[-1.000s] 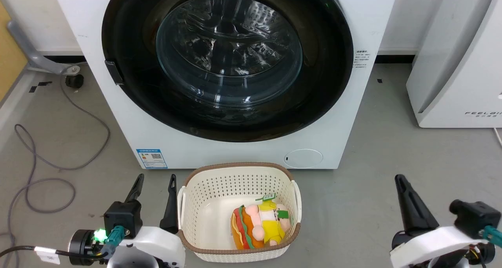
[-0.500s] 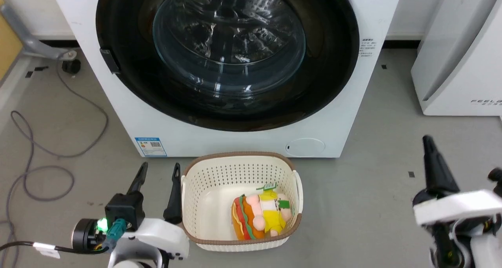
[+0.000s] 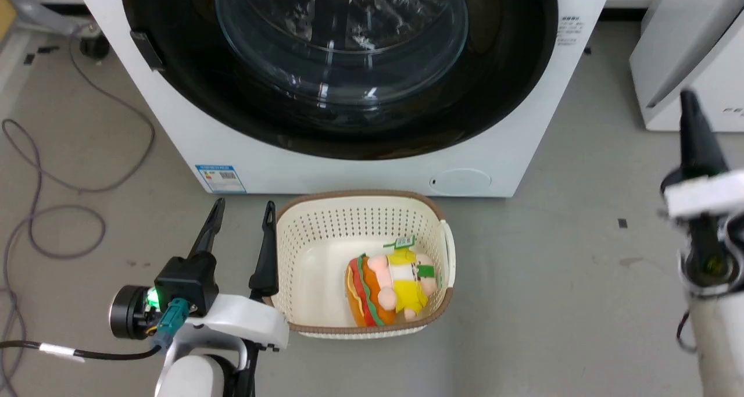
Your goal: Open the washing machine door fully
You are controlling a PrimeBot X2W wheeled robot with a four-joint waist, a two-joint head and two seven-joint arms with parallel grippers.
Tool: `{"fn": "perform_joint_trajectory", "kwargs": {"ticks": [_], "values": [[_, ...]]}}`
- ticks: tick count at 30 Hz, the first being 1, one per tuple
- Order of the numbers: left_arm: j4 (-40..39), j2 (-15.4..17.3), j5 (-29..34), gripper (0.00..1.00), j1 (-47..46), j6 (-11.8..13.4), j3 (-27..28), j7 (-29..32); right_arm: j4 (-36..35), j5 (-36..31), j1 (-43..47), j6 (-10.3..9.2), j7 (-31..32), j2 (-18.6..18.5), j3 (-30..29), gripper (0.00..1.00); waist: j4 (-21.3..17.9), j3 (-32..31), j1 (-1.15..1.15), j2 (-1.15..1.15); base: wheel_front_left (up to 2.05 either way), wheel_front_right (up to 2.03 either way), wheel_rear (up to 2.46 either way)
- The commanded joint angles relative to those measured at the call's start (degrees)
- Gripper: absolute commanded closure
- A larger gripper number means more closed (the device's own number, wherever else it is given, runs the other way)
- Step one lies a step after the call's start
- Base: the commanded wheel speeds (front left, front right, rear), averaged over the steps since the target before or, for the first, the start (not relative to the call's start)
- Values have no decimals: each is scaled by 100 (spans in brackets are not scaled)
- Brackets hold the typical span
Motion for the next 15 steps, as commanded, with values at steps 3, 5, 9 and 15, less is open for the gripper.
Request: {"fn": "perform_joint_trajectory", "kwargs": {"ticks": [3, 5, 9, 15], "values": [[-74, 6, -49, 0, -205, 0, -45, -86, 423, 339, -804, 3, -7, -227, 175, 100, 45, 256, 0, 0, 0, 0, 0], [-113, 6, -59, 0, -267, 10, -70, -110, 650, 438, -1198, 3, 20, -314, 291, 100, 63, 362, 0, 0, 0, 0, 0], [-180, 6, -86, 0, -379, 19, -123, -157, 1136, 594, -1991, 3, 96, -457, 541, 100, 112, 554, 0, 0, 0, 0, 0], [-257, 7, -146, 0, -535, 39, -208, -229, 1879, 716, -3159, 4, 433, -566, 1019, 100, 219, 822, 0, 0, 0, 0, 0]]}}
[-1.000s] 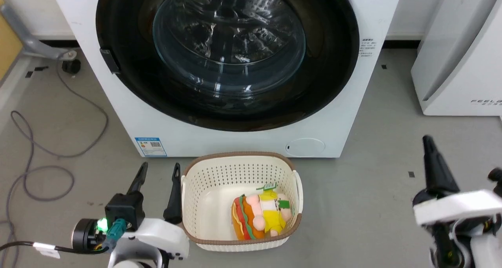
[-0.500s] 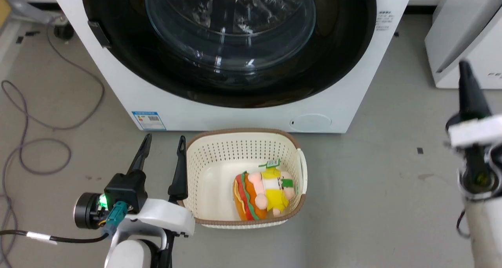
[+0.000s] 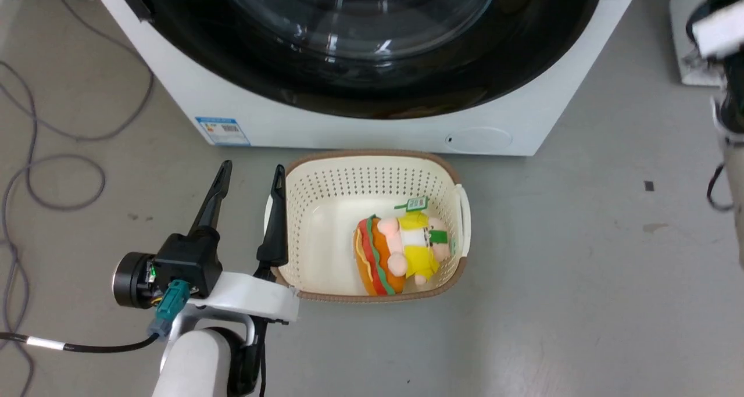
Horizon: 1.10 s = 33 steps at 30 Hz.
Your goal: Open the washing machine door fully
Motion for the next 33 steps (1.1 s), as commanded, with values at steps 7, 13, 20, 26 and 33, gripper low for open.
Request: {"fn": "perform_joint_trajectory", "kwargs": {"ticks": [7, 13, 20, 26, 33], "values": [[-85, 6, -134, 0, -268, 84, -110, -153, 1003, 326, -1536, 4, 656, -137, 633, 100, 167, 342, -1, 0, 0, 0, 0], [-108, 7, -248, 0, -427, 138, -249, -249, 1579, 478, -2357, 4, 1468, -227, 1221, 100, 221, 611, -1, 0, 0, 0, 0], [-93, 7, -361, 0, -641, 179, -408, -356, 2096, 924, -3133, 4, 2600, -327, 1657, 100, 283, 873, -1, 0, 0, 0, 0], [-83, 8, -436, 0, -738, 210, -494, -428, 2290, 1340, -3532, 4, 3338, -453, 1864, 100, 315, 992, -1, 0, 0, 0, 0], [-55, 8, -529, 0, -841, 229, -605, -512, 2432, 1938, -3860, 4, 4238, -617, 2031, 100, 337, 1093, -1, 0, 0, 0, 0]]}}
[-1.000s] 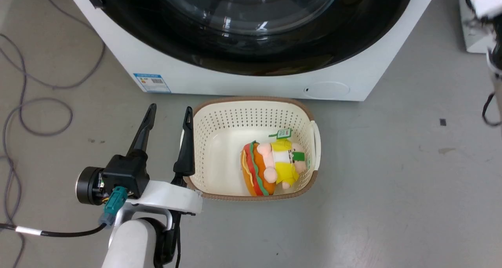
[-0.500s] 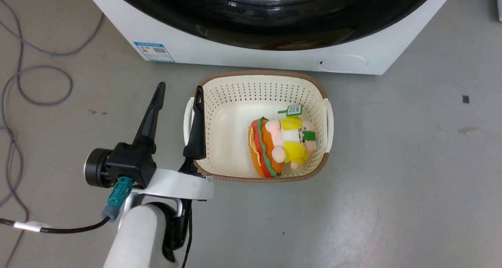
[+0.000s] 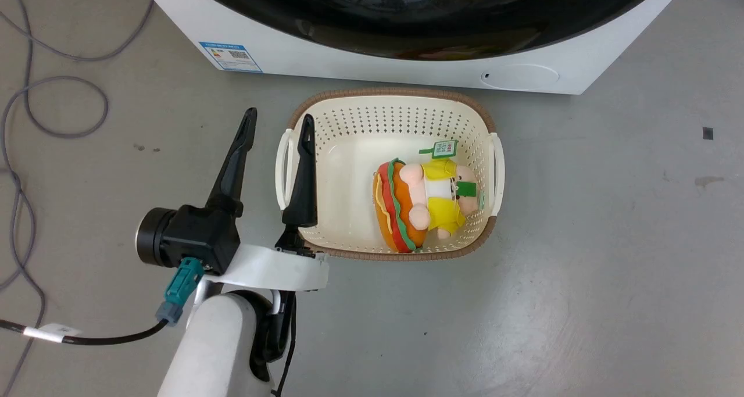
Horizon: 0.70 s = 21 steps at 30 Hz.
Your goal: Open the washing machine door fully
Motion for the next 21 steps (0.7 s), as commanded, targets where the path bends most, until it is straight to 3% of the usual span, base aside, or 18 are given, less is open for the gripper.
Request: {"fn": "perform_joint_trajectory", "kwargs": {"ticks": [1, 12, 21], "values": [[11, 8, -43, 0, -169, 35, -29, -56, 111, 202, -245, 5, 127, -82, 70, 100, 2, 15, -1, 0, 0, 0, 0], [77, 9, -173, 0, -304, 71, -198, -187, 244, 1135, -620, 6, 1314, -409, 317, 100, -16, 117, -1, 0, 0, 0, 0], [139, 9, -195, 0, -223, 74, -210, -193, -128, 1220, -102, 6, 1569, -472, 362, 100, -61, -110, -1, 0, 0, 0, 0]]}}
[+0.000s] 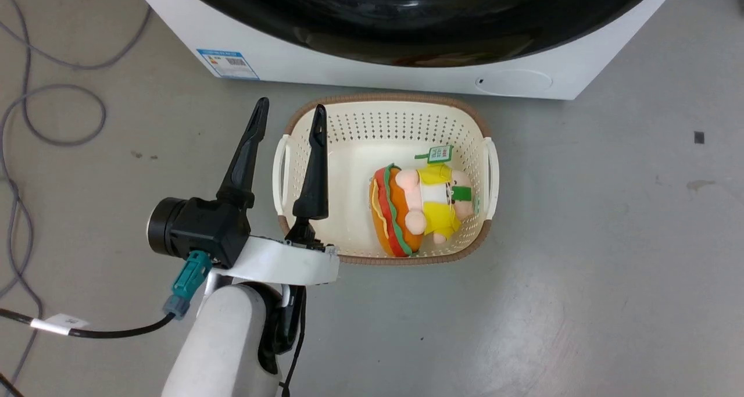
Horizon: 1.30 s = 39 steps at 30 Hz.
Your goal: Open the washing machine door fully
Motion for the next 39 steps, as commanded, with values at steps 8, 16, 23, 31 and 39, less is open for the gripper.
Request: {"fn": "perform_joint_trajectory", "kwargs": {"ticks": [8, 16, 23, 31, 39], "values": [[35, 9, -27, 0, 49, 31, -14, -32, -380, 70, 608, 3, 226, -36, 46, 100, -65, -157, 0, 0, 0, 0, 0], [96, 9, -36, 0, 113, 17, -21, -32, -775, 169, 1099, 3, 367, -43, 18, 100, -68, -309, 0, 0, 0, 0, 0], [247, 9, 75, 0, 345, -19, 80, -32, -1148, 379, 1688, 3, 485, -51, -70, 100, -67, -687, 0, 0, 0, 0, 0], [400, 9, 151, 0, 683, -45, 239, -32, -1732, 694, 2488, 3, 709, 53, -89, 100, -124, -1141, 0, 0, 0, 0, 0], [530, 9, 226, 0, 987, -88, 302, -32, -2548, 950, 3443, 3, 850, 224, 97, 100, -160, -1564, 0, 0, 0, 0, 0]]}}
